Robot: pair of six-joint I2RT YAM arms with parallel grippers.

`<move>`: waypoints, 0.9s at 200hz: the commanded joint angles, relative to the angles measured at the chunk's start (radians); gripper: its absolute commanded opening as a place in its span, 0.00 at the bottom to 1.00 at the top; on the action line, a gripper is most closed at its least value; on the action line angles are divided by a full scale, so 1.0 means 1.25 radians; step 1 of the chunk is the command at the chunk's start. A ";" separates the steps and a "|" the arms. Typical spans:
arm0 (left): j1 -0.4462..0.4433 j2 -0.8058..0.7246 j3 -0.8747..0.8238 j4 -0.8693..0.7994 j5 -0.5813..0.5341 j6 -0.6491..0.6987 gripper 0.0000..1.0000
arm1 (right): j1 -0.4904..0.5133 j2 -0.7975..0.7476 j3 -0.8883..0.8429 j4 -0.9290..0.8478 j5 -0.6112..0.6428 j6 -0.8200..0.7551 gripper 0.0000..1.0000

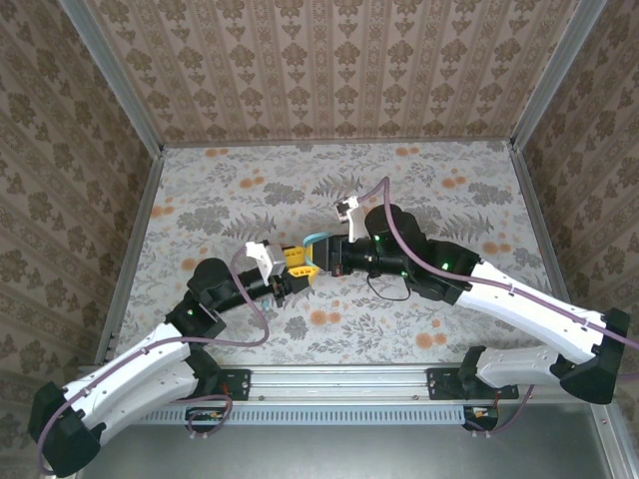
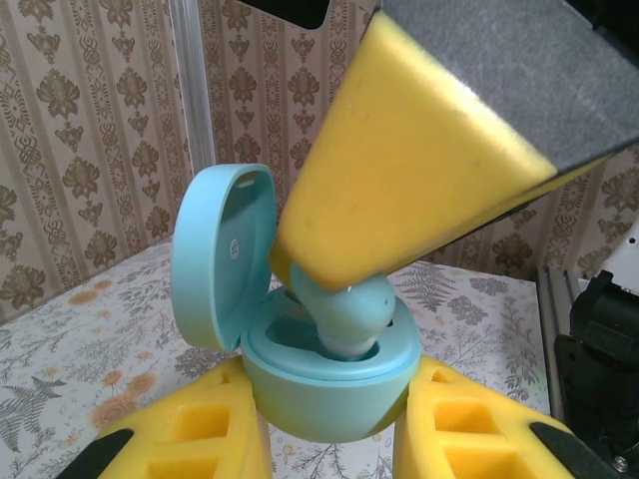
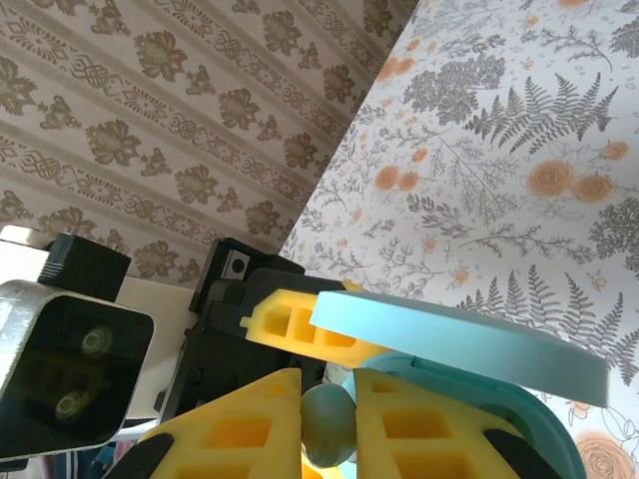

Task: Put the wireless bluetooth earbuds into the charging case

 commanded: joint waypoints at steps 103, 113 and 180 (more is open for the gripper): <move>-0.010 -0.019 0.013 0.018 -0.003 0.010 0.19 | 0.025 -0.009 0.005 -0.066 0.092 0.001 0.27; -0.009 -0.019 0.013 0.017 -0.003 0.010 0.19 | 0.025 -0.009 0.009 -0.072 0.095 0.000 0.28; -0.012 -0.022 0.011 0.009 -0.007 0.011 0.19 | 0.028 -0.013 0.036 -0.097 0.116 -0.008 0.36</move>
